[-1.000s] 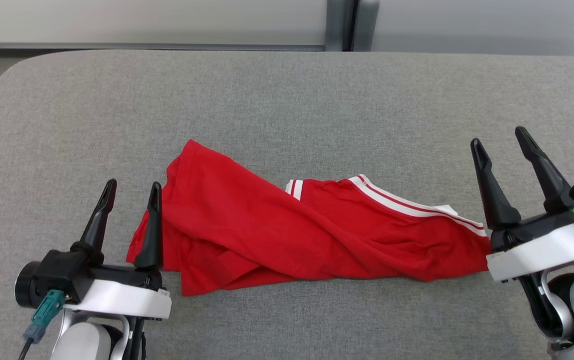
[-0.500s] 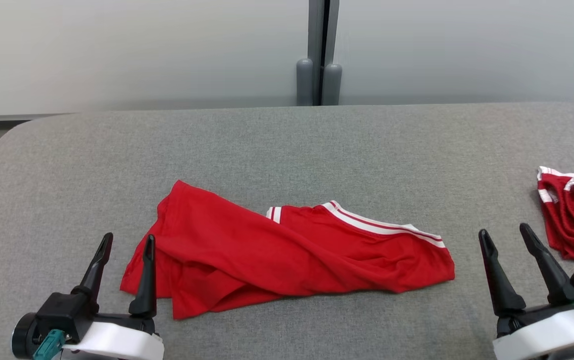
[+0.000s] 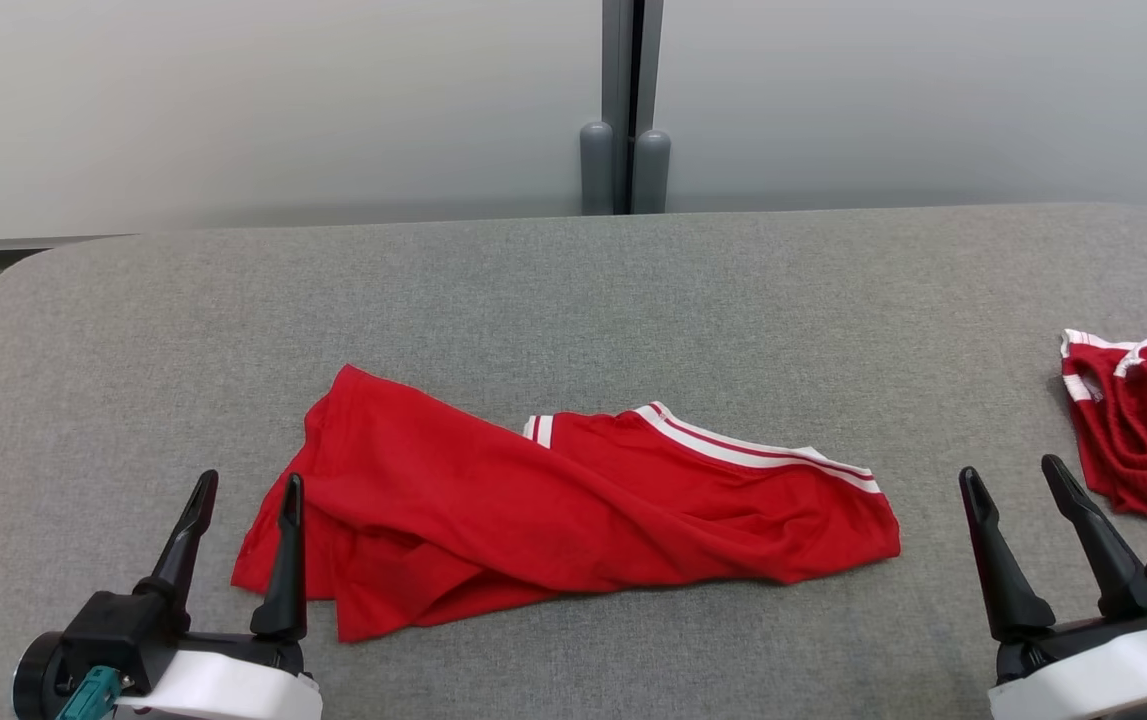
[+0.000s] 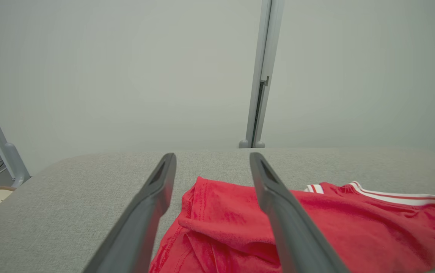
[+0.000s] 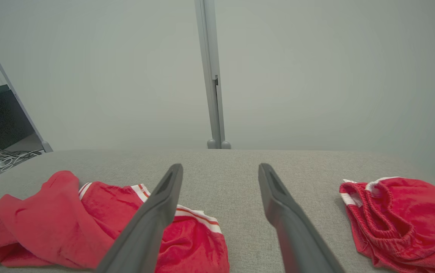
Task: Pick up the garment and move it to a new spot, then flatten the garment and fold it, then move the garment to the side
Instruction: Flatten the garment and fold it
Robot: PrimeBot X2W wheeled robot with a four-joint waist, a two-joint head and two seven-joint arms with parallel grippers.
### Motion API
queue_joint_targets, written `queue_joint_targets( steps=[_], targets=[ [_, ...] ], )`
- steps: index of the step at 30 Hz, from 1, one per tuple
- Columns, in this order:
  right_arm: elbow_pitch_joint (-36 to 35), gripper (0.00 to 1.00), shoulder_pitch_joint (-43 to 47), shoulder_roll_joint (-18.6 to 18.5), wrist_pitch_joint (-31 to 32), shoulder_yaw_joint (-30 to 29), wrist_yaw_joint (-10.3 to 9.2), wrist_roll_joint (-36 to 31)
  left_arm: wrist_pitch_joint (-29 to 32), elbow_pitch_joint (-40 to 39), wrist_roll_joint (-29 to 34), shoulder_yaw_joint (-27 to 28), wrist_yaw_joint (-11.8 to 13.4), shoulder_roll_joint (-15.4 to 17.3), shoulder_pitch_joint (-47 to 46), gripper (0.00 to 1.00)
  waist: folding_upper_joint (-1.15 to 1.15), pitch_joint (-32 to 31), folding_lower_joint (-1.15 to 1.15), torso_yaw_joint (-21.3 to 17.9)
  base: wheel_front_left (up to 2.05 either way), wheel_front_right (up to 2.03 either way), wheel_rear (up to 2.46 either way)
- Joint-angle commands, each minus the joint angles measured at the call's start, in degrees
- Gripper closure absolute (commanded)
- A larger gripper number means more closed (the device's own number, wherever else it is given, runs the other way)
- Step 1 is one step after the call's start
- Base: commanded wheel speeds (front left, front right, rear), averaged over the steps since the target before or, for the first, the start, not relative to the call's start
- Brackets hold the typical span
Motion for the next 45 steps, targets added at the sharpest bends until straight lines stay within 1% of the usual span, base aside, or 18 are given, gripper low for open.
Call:
queue_joint_targets(
  steps=[1,4,7,13,15,16,21,22,23,24,25,29,33,38,45],
  targets=[
    [-0.14,0.0,-0.34,-0.2,0.07,-0.32,0.0,-0.14,-0.06,-0.31,-0.23,0.04,0.32,0.31,0.19,0.0,0.0,0.24,0.0,0.06,0.0,0.0,0.0],
    [0.54,0.0,-0.96,-0.37,0.34,-0.28,-0.01,0.02,-0.09,-0.71,-0.21,-0.1,0.42,0.37,-0.48,0.0,0.0,1.06,0.0,0.25,0.0,0.0,0.0],
    [3.09,0.0,-1.56,-1.05,0.69,0.22,0.0,0.64,-0.16,-1.2,-0.06,-0.54,0.27,0.2,-1.9,0.0,0.0,2.58,0.0,0.88,0.0,0.0,0.0],
    [12.08,0.0,-5.24,-2.56,-0.31,3.44,0.0,2.25,-0.66,-0.74,0.18,-1.79,-0.69,-0.63,-5.11,0.0,0.0,6.34,0.0,2.96,0.0,0.0,0.0],
    [15.31,0.0,-7.28,-2.82,-1.07,4.73,-0.01,2.7,-0.92,-0.32,0.17,-2.03,-0.86,-0.76,-6.07,0.0,0.0,7.38,0.0,3.35,0.0,0.0,0.0],
    [15.31,0.0,-7.28,-2.82,-1.07,4.73,-0.01,2.7,-0.92,-0.32,0.17,-2.03,-0.86,-0.76,-6.07,0.0,0.0,7.38,0.0,3.35,0.0,0.0,0.0],
    [22.98,0.0,-12.52,-3.02,-2.67,7.23,0.0,4.11,-1.53,0.8,0.06,-2.14,-1.28,-0.88,-7.79,0.0,0.0,9.17,0.0,3.75,0.0,0.0,0.0],
    [23.96,0.13,-13.38,-3.23,-2.97,7.99,0.0,4.51,-1.56,1.07,0.05,-2.19,-1.41,-0.93,-8.07,0.0,0.0,9.41,0.0,3.8,0.0,0.0,0.0],
    [24.69,0.62,-13.89,-3.36,-3.41,8.53,-0.01,4.93,-1.69,1.33,0.08,-2.21,-1.54,-0.97,-8.3,0.0,0.0,9.44,0.0,3.87,0.0,0.0,0.0],
    [25.15,0.75,-14.08,-3.42,-3.68,9.0,-0.01,5.36,-1.69,1.5,0.1,-2.25,-1.61,-1.01,-8.47,0.0,0.0,9.39,0.0,3.92,0.0,0.0,0.0],
    [25.14,1.0,-14.1,-3.59,-4.05,9.54,0.0,5.76,-1.84,1.66,0.09,-2.2,-1.66,-1.01,-8.62,0.0,0.0,9.36,0.0,3.89,0.0,0.0,0.0],
    [21.76,1.0,-12.74,-4.1,-6.3,10.14,0.0,6.54,-2.17,2.22,0.12,-1.82,-1.56,-1.0,-8.55,0.0,0.0,8.75,0.0,3.41,0.0,0.0,0.0],
    [14.22,1.0,-10.44,-3.67,-5.97,8.24,-0.01,7.36,-2.31,2.12,0.23,-1.26,-1.25,-0.73,-7.99,0.0,0.0,7.93,0.0,2.26,0.0,0.0,0.0],
    [3.47,1.0,-6.7,-1.35,-1.44,3.45,-0.01,9.59,-2.48,1.44,0.27,-0.68,-0.73,-0.54,-7.27,0.0,0.0,7.27,0.0,0.95,0.0,0.0,0.0],
    [-9.82,1.0,-3.34,3.96,5.91,-4.28,0.0,15.63,-2.53,0.59,0.29,-0.51,-0.34,-0.74,-6.68,0.0,0.0,7.15,0.0,0.02,0.0,0.0,0.0]
  ],
)
